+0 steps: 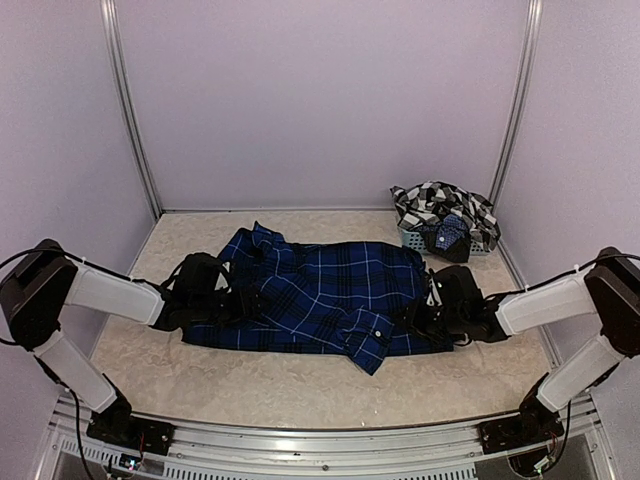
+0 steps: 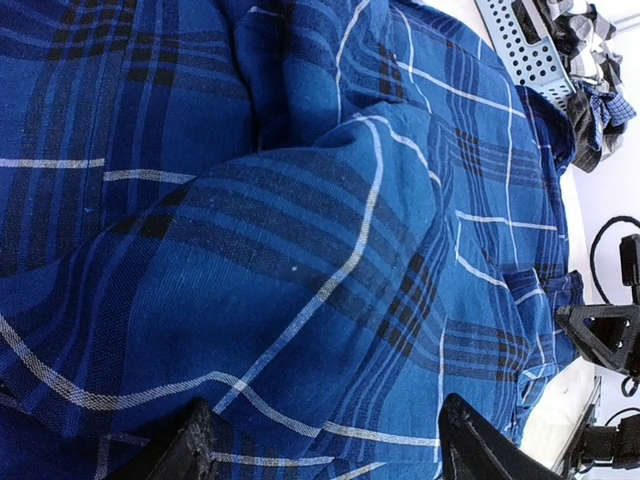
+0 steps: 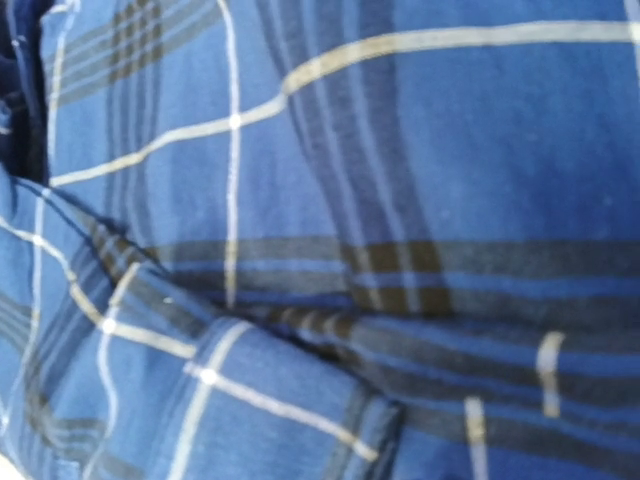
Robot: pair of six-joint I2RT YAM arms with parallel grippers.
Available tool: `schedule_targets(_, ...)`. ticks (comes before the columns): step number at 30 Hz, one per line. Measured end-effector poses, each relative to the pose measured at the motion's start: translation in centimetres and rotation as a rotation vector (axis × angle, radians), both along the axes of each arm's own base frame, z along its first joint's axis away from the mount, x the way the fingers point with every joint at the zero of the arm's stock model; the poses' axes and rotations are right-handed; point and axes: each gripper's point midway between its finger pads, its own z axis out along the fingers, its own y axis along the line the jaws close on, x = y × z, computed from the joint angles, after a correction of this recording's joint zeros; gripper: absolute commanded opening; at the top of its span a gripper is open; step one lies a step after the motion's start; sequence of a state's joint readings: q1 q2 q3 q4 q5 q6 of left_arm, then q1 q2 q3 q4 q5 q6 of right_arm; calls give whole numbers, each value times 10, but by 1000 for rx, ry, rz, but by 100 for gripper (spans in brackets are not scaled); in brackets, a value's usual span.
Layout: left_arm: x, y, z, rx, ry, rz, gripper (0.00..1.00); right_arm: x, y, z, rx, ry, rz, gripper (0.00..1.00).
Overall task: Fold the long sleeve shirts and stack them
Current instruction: Smooth out the 1/3-folded shirt at the center of the board.
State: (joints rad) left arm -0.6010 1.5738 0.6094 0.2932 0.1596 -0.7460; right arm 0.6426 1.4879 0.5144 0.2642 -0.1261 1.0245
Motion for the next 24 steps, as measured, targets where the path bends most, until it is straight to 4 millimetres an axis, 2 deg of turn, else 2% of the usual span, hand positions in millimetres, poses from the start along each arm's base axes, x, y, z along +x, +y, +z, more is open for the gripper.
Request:
schedule_targets(6, 0, 1, 0, 1, -3, 2, 72, 2, 0, -18, -50, 31, 10, 33)
schedule_targets(16, 0, 0, -1, 7, -7, -4, 72, 9, 14, -19, -9, 1, 54, 27)
schedule_targets(21, 0, 1, -3, 10, -5, -4, 72, 10, 19, -20, 11, -7, 69, 19)
schedule_targets(24, -1, 1, -3, 10, -3, -4, 72, 9, 20, -21, 13, -11, 76, 10)
